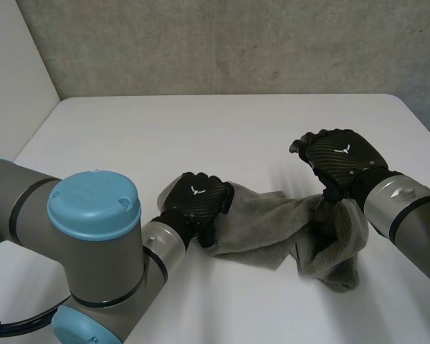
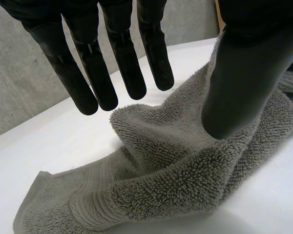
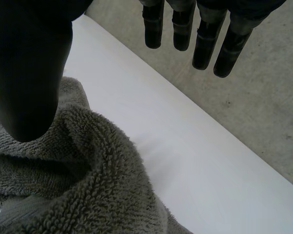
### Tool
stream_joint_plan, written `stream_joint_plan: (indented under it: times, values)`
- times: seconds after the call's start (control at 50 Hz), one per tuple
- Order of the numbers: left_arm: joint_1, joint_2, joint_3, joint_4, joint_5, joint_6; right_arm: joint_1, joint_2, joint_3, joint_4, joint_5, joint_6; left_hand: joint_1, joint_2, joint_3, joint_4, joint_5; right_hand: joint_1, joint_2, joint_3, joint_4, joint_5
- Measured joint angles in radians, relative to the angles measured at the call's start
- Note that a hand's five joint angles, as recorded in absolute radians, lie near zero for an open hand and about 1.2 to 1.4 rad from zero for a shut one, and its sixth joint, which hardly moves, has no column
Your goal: Fold the towel.
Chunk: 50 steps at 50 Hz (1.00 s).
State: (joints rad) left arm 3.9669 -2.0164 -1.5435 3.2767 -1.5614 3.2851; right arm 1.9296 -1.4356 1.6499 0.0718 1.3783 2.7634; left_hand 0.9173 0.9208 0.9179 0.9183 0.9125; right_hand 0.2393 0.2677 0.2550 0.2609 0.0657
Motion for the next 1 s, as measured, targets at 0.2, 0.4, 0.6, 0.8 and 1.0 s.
stream_joint_plan:
  times: [0.2,0.4,0.6,0.8,1.0]
  values:
    - [0.029,-0.017,0.079,-0.094,0.048,-0.08,0.007,0.146,-0.148,0.105,-0.049,-0.03,-0.223,-0.23,-0.23,-0.221,-0.237,0.072,0.03,0.053,0.052,0.082]
    - [0.034,-0.018,0.076,-0.1,0.054,-0.082,0.001,0.116,-0.161,0.109,-0.054,-0.027,-0.47,-0.466,-0.485,-0.473,-0.489,0.072,0.031,0.053,0.052,0.082]
    - [0.031,-0.037,0.066,-0.101,0.054,-0.057,-0.03,0.063,-0.197,0.149,-0.057,0.002,-0.57,-0.58,-0.589,-0.572,-0.6,0.072,0.031,0.053,0.052,0.082]
    - [0.03,-0.101,0.074,-0.094,0.044,0.036,-0.151,0.11,-0.259,0.328,-0.166,0.006,-0.566,-0.567,-0.566,-0.571,-0.556,0.072,0.031,0.053,0.052,0.082]
    - [0.031,-0.147,0.101,-0.09,0.039,0.083,-0.211,0.253,-0.269,0.394,-0.271,0.0,-0.229,-0.238,-0.233,-0.231,-0.228,0.429,0.395,0.406,0.4,0.432]
